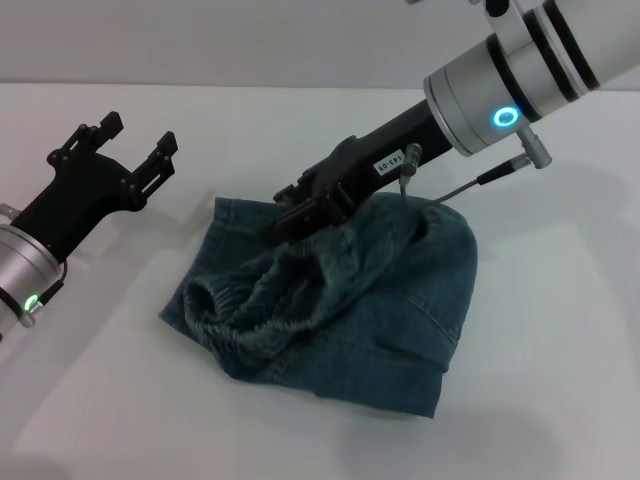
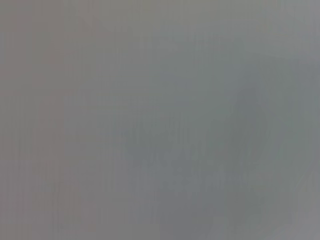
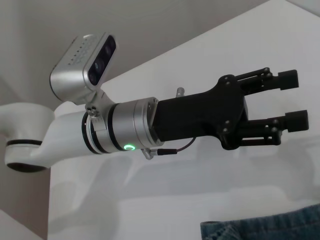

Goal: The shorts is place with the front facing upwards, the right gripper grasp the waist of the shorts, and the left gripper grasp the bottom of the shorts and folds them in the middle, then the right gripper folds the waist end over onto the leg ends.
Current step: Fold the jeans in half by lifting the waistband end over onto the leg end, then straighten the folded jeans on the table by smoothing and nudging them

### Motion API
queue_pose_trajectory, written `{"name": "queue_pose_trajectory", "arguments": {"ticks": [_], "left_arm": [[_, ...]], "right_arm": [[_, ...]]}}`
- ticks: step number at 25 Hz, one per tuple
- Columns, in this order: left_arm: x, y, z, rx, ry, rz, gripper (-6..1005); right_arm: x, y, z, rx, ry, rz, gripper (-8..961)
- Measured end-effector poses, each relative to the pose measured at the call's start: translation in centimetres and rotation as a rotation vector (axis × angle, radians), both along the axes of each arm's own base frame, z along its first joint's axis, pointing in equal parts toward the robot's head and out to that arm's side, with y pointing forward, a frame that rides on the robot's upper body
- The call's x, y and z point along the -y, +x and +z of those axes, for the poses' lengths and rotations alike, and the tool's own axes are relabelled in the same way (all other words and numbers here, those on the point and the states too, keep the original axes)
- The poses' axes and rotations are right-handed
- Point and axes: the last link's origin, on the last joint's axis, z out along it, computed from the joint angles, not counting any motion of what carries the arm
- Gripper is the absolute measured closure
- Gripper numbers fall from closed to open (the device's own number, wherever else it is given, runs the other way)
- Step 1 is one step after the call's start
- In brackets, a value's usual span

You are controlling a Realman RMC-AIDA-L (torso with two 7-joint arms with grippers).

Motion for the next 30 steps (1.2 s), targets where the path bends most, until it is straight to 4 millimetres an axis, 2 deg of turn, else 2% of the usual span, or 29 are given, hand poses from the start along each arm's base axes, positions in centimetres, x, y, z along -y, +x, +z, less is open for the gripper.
{"name": "queue_pose_trajectory", "arguments": {"ticks": [6, 12, 17, 24, 30], "left_arm": [[-0.1, 0.0, -0.2, -0.008, -0.002, 0.004, 247], [-0.4, 0.0, -0.1, -0.01, 0.005, 0.016, 247], [-0.4, 1.0, 0.4, 0.063, 0.012, -0.027, 247], [-0.1, 2.0, 1.0, 0.15, -0.001, -0.087, 247], [0.3, 2.8, 1.2, 0.242, -0.039, -0.122, 247]], "right_arm": [[0.0, -0.3, -0.2, -0.003, 0.005, 0.056, 407], [1.7, 0.1, -1.1, 0.065, -0.094, 0.115, 283], [1.9, 1.2, -1.0, 0.077, -0.084, 0.119, 282], [0.9, 3.6, 1.3, -0.082, 0.084, 0.095, 283], [-1.4, 6.2, 4.2, -0.228, 0.378, 0.079, 283]]}}
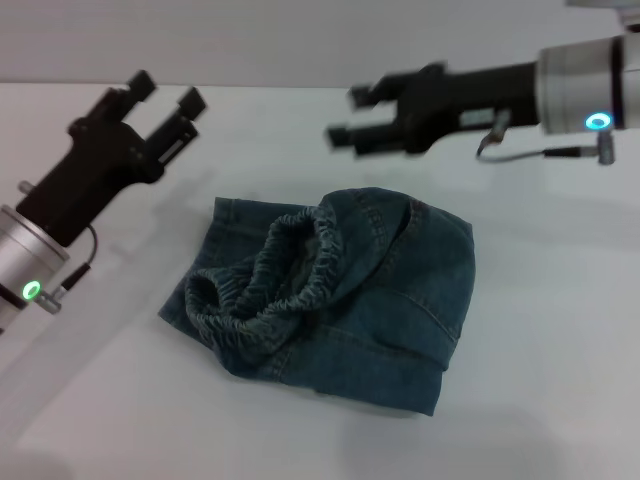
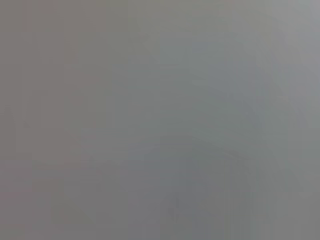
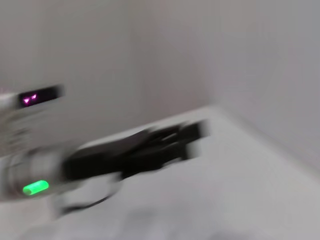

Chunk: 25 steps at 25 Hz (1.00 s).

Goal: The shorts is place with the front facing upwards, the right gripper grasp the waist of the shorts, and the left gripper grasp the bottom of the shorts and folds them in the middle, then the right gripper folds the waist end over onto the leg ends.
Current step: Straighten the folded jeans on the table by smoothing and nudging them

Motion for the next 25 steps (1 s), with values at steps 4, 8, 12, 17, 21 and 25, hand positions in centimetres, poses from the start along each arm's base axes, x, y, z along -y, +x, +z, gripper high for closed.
{"name": "queue_pose_trajectory", "arguments": {"ticks": [4, 8, 12, 17, 21, 25], "left_arm": [[1.4, 1.4, -0.6, 0.049, -0.145, -0.125, 247], [2.6, 2.2, -0.6, 0.06, -0.29, -0.223, 247], [3.5, 2.6, -0.7, 0.065, -0.395, -0.278, 247], [5.0, 3.6, -2.6, 0.047, -0.59, -0.345, 247], [5.5, 4.5, -3.9, 0.038, -0.677, -0.374, 247], [5.5, 4.9, -5.0, 0.013, -0.724, -0.375, 247]], "right_arm": [[-1.7, 2.5, 1.2, -0.031, 0.207, -0.069, 282], [-3.0, 5.6, 2.3, -0.078, 0.42, -0.143, 282], [-3.8, 8.6, 4.1, -0.124, 0.599, -0.233, 283], [-3.8, 10.8, 5.4, -0.193, 0.717, -0.321, 284], [-3.6, 11.6, 5.7, -0.204, 0.75, -0.343, 283], [-3.6, 11.7, 5.6, -0.205, 0.75, -0.347, 282]]}}
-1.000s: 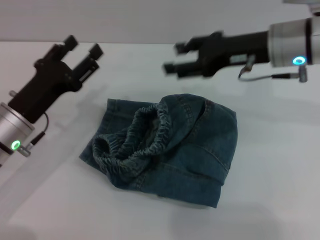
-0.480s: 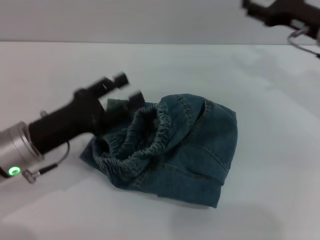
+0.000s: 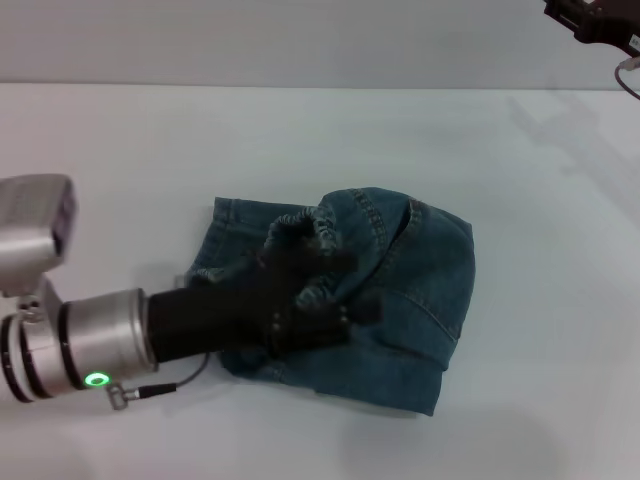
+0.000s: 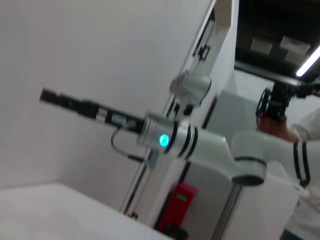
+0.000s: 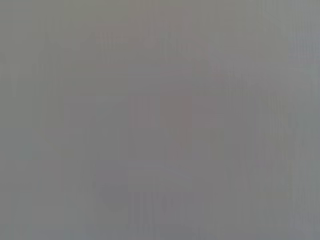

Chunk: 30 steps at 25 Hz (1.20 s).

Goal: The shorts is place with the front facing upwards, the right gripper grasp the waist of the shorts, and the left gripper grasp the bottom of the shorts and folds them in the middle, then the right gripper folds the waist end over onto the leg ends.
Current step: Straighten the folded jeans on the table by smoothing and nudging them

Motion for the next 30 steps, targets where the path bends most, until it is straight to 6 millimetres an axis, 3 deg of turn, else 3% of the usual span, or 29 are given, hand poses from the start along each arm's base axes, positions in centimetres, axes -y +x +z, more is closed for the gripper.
{"name": "queue_pose_trajectory", "arguments": {"ticks": [8, 15, 30], "left_arm": [[-0.4, -0.1, -1.6, -0.083, -0.058, 0.03, 247], [-2.2, -1.4, -3.4, -0.205, -0.005, 0.163, 247], [-4.9, -2.2, -2.6, -0.221, 0.191, 0.276, 247]], "right_arm": [[0.3, 0.3, -0.5, -0.007, -0.014, -0.009, 283], [0.5, 0.5, -1.2, -0.008, -0.035, -0.01, 285], [1.3, 1.0, -2.3, -0.014, -0.066, -0.004, 287]]}}
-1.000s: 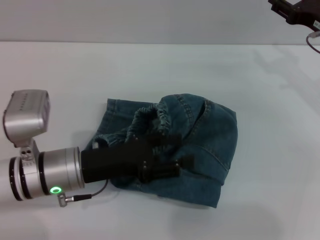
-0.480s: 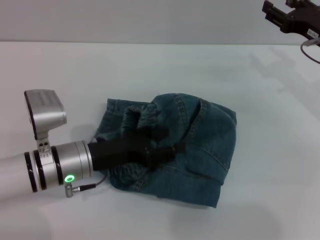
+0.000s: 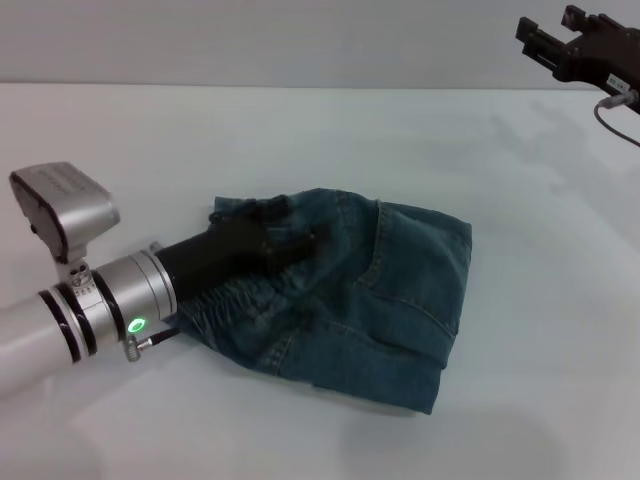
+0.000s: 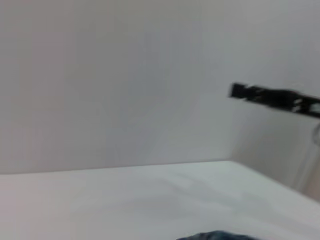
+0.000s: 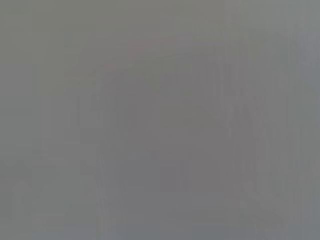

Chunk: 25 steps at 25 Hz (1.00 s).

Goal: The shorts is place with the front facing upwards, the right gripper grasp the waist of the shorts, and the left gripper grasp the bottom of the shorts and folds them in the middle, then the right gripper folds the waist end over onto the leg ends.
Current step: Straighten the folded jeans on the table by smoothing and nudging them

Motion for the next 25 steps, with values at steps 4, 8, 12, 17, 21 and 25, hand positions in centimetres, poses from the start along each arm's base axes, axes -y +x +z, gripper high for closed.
{"name": "queue_pose_trajectory", "arguments": {"ticks": [4, 8, 12, 17, 21, 25], "left_arm": [[-0.5, -1.2, -0.7, -0.073, 0.101, 0.064, 247], [-0.5, -1.6, -1.2, -0.118, 0.119, 0.073, 247], [-0.4, -1.8, -1.4, -0.142, 0.17, 0.063, 247], [-0.6, -2.2, -1.1, -0.178, 0.234, 0.054, 247], [-0.9, -2.7, -0.5, -0.21, 0.302, 0.062, 247], [-1.5, -3.4, 0.8, -0.22, 0.409, 0.092, 247]], "right_arm": [[0.5, -0.2, 0.1, -0.02, -0.007, 0.038, 286], [0.9, -0.6, 0.4, -0.033, -0.012, 0.082, 286], [1.1, -0.8, 0.4, -0.034, -0.013, 0.103, 286], [1.2, -1.1, 0.2, -0.031, -0.016, 0.121, 286], [1.6, -1.3, 0.1, -0.051, -0.022, 0.146, 286], [2.1, -1.7, 0.1, -0.072, -0.032, 0.185, 286]]}}
